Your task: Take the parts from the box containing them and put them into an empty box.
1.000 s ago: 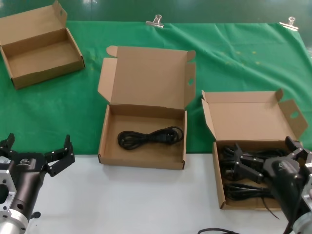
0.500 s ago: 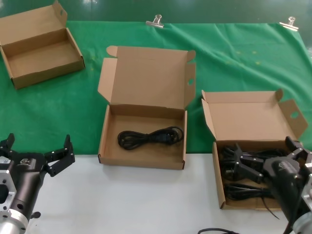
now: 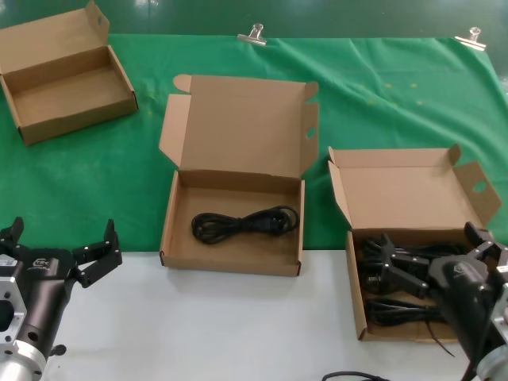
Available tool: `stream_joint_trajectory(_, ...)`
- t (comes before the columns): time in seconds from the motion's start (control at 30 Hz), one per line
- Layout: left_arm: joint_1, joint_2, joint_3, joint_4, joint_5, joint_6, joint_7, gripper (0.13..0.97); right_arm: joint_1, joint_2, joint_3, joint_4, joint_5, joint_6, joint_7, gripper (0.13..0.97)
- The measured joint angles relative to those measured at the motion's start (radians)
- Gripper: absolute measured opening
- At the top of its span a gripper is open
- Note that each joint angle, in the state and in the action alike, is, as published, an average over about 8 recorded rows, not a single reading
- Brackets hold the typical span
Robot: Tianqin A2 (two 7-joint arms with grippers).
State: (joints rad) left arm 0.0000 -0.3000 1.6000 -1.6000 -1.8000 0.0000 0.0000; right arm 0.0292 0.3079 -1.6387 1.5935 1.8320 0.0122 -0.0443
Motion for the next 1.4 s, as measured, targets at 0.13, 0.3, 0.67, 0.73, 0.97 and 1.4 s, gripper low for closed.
stream_joint_trajectory(0.13,0.000,0.000,0.000,0.000,0.000,0.000,0.000,0.966,0.000,0.000,0.000,0.000,0.000,0.000,0.000,0.966)
stream_joint_trajectory(0.3,0.000,0.000,0.000,0.000,0.000,0.000,0.000,0.966,0.000,0.000,0.000,0.000,0.000,0.000,0.000,0.966)
stream_joint_trajectory(0.67,0.000,0.000,0.000,0.000,0.000,0.000,0.000,0.966,0.000,0.000,0.000,0.000,0.000,0.000,0.000,0.966)
stream_joint_trajectory(0.73,0.000,0.000,0.000,0.000,0.000,0.000,0.000,0.966,0.000,0.000,0.000,0.000,0.000,0.000,0.000,0.966)
stream_joint_trajectory(0.97,0.000,0.000,0.000,0.000,0.000,0.000,0.000,0.966,0.000,0.000,0.000,0.000,0.000,0.000,0.000,0.966)
stream_joint_trajectory(1.4,0.000,0.000,0.000,0.000,0.000,0.000,0.000,0.966,0.000,0.000,0.000,0.000,0.000,0.000,0.000,0.966)
